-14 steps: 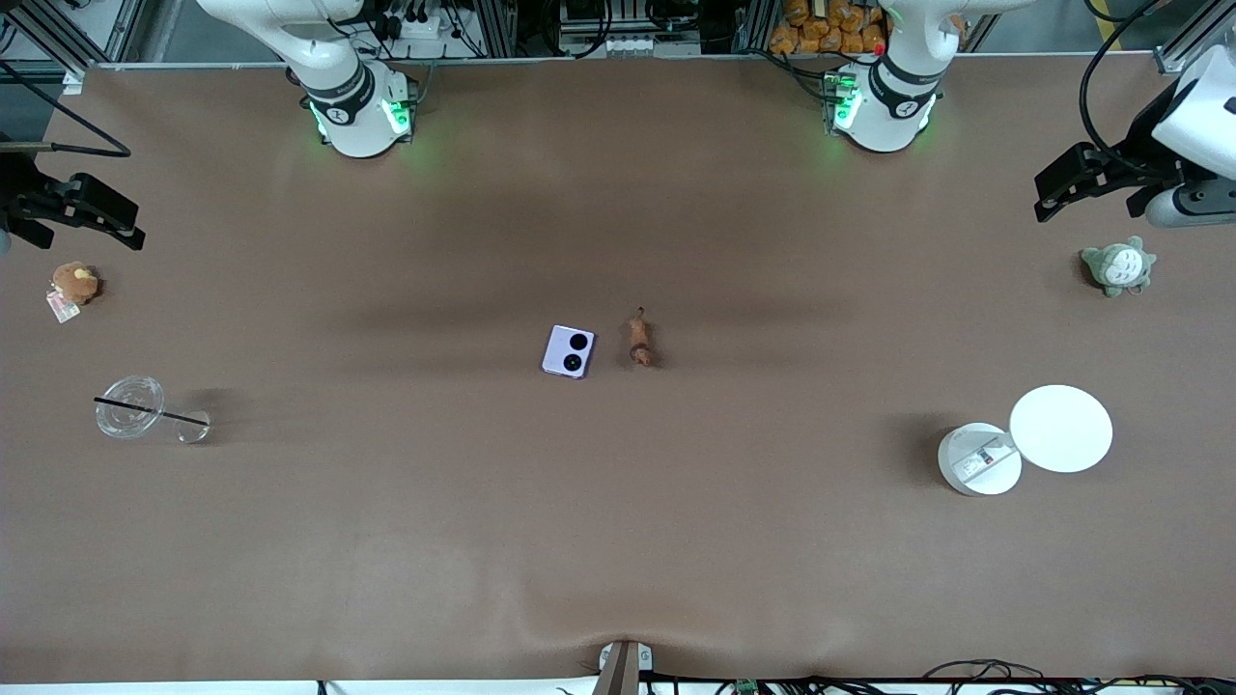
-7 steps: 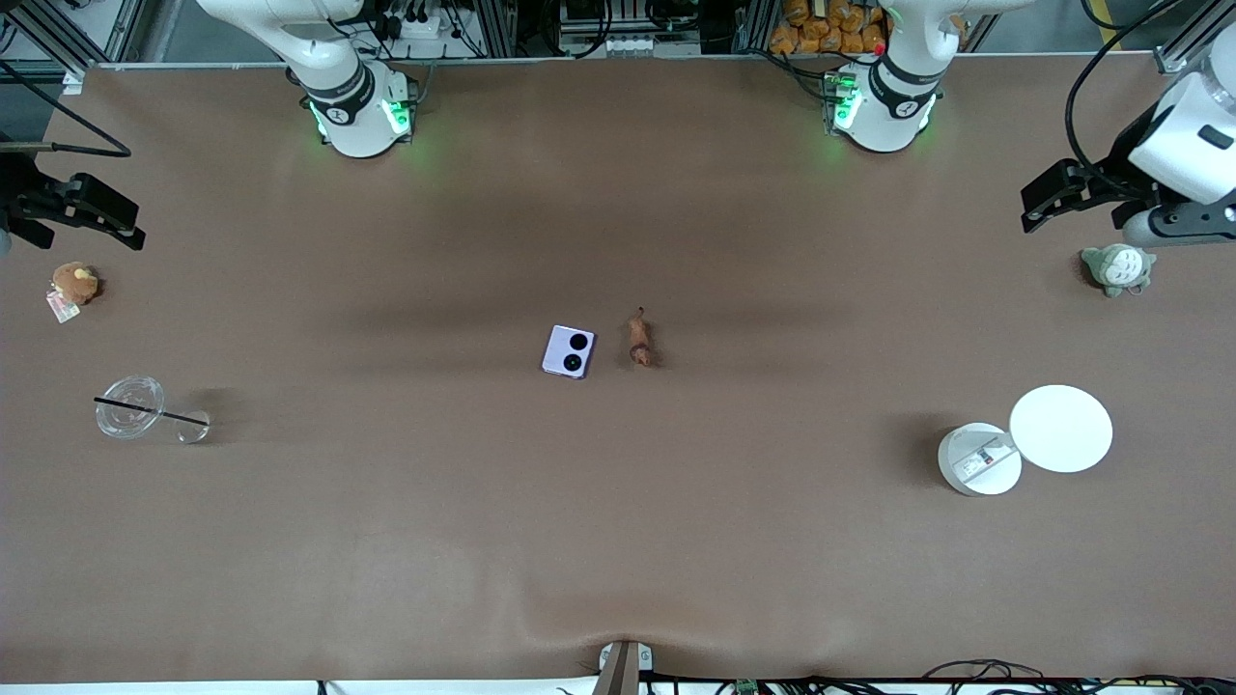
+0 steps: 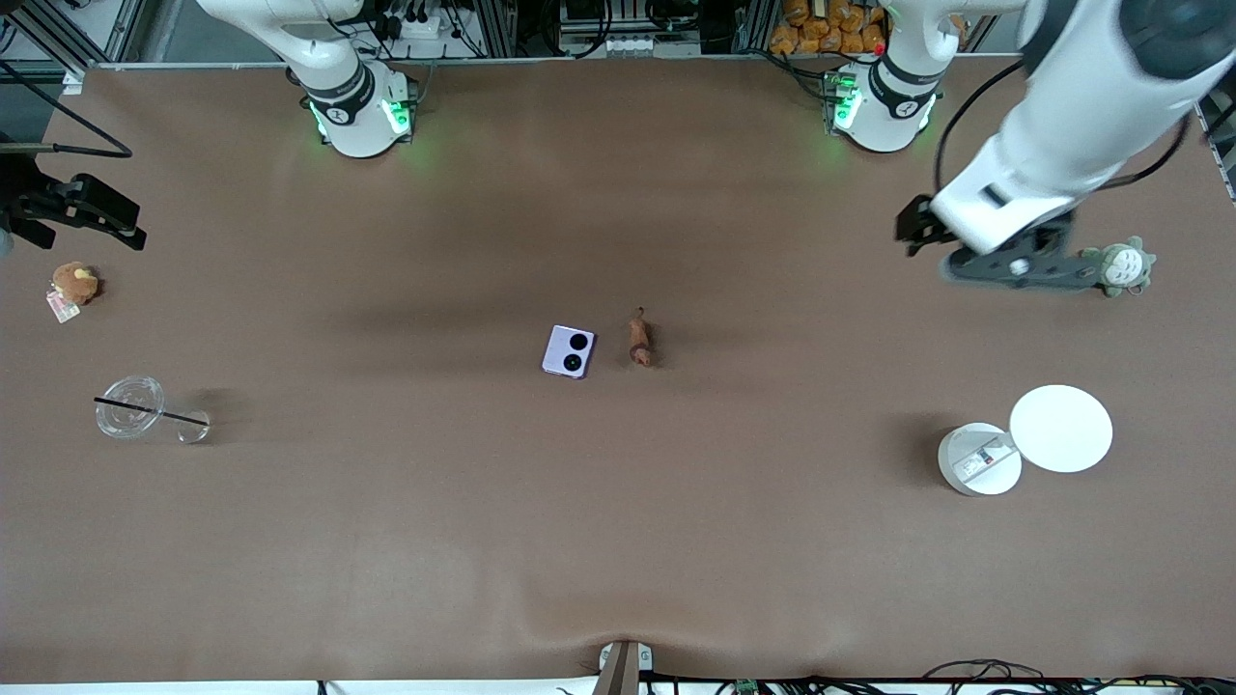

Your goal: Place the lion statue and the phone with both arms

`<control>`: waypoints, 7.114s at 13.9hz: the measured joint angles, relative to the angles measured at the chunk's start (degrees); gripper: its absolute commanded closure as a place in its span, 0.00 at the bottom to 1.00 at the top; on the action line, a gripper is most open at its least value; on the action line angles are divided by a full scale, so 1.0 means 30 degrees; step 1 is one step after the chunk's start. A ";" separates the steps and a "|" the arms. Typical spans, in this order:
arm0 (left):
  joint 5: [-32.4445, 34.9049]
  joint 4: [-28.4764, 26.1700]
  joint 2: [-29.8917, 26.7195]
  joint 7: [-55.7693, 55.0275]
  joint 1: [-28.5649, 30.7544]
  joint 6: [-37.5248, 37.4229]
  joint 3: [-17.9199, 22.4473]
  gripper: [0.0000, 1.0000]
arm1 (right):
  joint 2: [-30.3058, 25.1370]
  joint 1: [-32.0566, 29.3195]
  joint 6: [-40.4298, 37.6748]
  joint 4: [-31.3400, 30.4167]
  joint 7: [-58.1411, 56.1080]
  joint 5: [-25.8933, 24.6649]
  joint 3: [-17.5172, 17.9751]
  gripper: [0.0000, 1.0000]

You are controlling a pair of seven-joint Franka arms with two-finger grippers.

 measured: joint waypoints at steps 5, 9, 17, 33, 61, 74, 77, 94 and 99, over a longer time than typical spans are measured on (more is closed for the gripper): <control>0.0076 0.0072 0.2713 -0.4194 -0.2164 0.2720 -0.0374 0.00 | 0.0000 0.0000 -0.0004 -0.0013 0.0000 0.0001 -0.0001 0.00; 0.0090 0.0143 0.5503 -0.6884 -0.3723 0.5997 -0.0393 0.00 | 0.0000 0.0002 -0.0005 -0.0017 0.0000 0.0001 0.0002 0.00; 0.0091 0.1417 0.9442 -1.1615 -0.7040 0.9910 -0.0340 0.00 | 0.0037 0.0007 -0.0019 -0.0171 0.0000 0.0001 0.0003 0.00; 0.1487 0.1840 1.2886 -1.3031 -0.9123 1.2650 0.0516 0.86 | 0.1870 -0.0023 -0.0655 -0.0182 0.2051 0.2004 -0.0185 0.00; 0.2826 0.1614 1.0409 0.0245 0.1314 1.0000 0.0952 1.00 | 1.1898 1.1931 1.2343 -0.2773 1.1556 0.5193 0.0065 0.00; 0.2826 0.1570 1.2067 0.3680 0.3070 1.2236 0.0800 0.86 | 1.3553 1.2748 1.6272 -0.3513 1.3142 0.5193 0.0041 0.00; 0.2826 0.1570 1.2249 0.3680 0.3074 1.2237 0.0801 0.56 | 1.3730 1.2770 1.6411 -0.3519 1.3268 0.5193 0.0041 0.00; 0.2743 0.2227 0.5814 0.3668 0.3070 0.6005 -0.0204 0.00 | 1.1250 0.8660 0.8416 -0.0682 1.1469 0.4897 -0.1894 1.00; 0.1642 0.2271 0.2500 0.3526 0.3306 0.2632 -0.0032 0.00 | 1.0907 0.3826 0.8034 -0.0734 0.5338 0.4781 -0.2007 1.00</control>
